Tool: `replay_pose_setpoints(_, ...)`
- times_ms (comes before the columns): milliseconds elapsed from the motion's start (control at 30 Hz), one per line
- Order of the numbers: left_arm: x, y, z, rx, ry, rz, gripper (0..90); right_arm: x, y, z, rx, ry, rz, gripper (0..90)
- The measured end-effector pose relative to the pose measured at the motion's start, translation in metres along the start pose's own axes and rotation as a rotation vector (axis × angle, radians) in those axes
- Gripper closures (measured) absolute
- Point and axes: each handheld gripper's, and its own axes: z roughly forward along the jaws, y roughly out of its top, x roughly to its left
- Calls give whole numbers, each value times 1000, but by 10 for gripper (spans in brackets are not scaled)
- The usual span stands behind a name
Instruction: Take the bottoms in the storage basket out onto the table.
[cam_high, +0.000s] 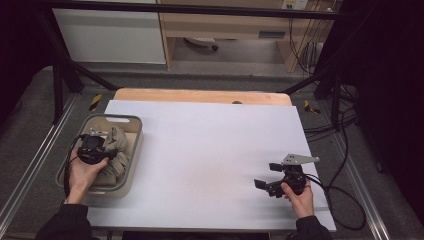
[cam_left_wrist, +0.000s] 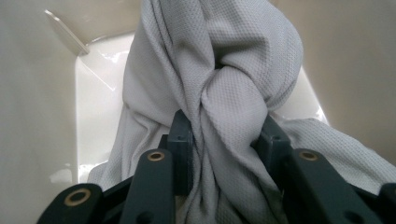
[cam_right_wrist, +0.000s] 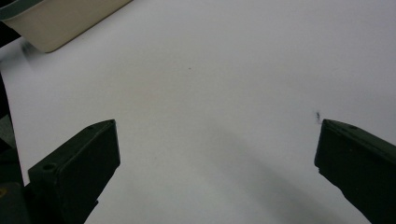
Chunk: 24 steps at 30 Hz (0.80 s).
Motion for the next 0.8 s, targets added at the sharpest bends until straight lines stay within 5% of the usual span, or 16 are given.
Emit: replay_pose_setpoints(800, 3, 3, -18, -136, -4, -10, 664, 0, 0, 0, 0, -1, 1, 5)
